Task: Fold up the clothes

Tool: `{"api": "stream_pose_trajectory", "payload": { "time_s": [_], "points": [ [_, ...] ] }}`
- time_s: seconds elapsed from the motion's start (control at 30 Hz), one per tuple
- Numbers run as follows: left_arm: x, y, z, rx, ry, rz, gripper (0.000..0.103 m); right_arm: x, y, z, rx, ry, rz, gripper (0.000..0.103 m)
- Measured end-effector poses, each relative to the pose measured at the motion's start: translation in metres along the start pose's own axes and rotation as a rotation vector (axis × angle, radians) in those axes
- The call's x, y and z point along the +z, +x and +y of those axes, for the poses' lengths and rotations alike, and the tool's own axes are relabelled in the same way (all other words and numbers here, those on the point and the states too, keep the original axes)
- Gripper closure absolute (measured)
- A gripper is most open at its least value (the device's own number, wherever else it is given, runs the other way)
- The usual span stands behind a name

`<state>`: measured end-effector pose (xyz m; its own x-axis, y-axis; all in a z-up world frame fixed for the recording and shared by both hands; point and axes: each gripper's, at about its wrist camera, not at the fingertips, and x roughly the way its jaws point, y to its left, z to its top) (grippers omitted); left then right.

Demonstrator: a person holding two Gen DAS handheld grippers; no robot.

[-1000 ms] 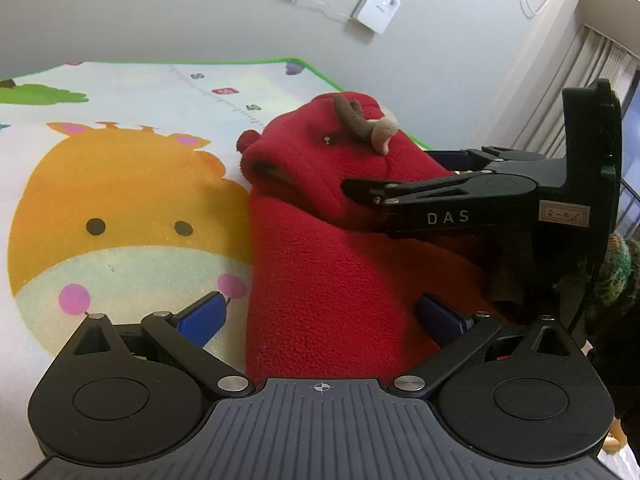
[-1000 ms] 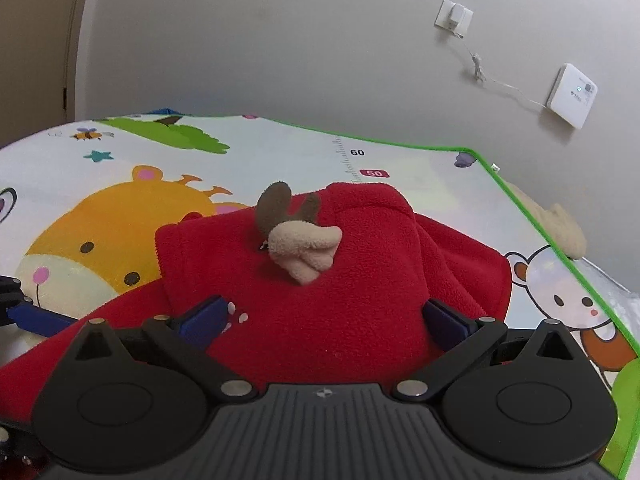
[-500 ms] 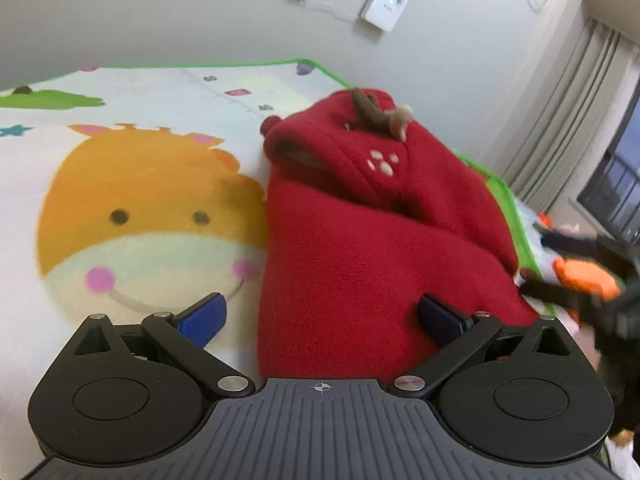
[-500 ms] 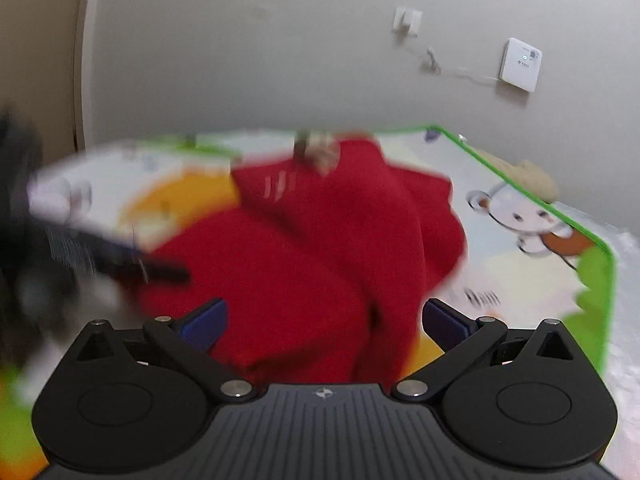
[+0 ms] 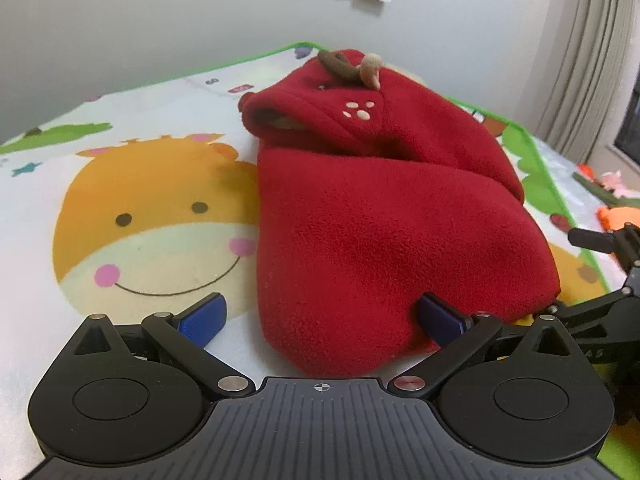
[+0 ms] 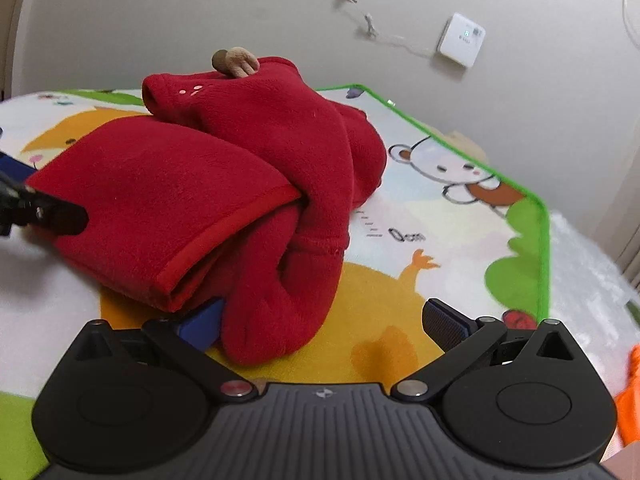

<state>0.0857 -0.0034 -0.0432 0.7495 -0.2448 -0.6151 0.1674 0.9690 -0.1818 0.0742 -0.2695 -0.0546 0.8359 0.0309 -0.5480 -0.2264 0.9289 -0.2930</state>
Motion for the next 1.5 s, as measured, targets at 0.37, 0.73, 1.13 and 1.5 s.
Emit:
{"api": "stream_pose_trajectory", "payload": {
  "time_s": [0.37,0.73,1.13,1.5],
  "points": [
    [-0.040,-0.042,-0.011,0.094,0.040,0.002,0.000,-0.050,-0.025,-0.038,0.147,0.279,0.061,0.000],
    [-0.055,-0.040,-0.024,0.209,0.093,0.007,0.000,-0.061,-0.029,-0.043,0.179,0.313,0.033,0.000],
    [-0.051,-0.037,-0.024,0.206,0.095,0.009,0.000,-0.059,-0.027,-0.045,0.184,0.308,0.032,0.000],
    [-0.052,-0.038,-0.024,0.207,0.095,0.008,0.000,-0.059,-0.026,-0.045,0.184,0.308,0.031,0.000]
  ]
}}
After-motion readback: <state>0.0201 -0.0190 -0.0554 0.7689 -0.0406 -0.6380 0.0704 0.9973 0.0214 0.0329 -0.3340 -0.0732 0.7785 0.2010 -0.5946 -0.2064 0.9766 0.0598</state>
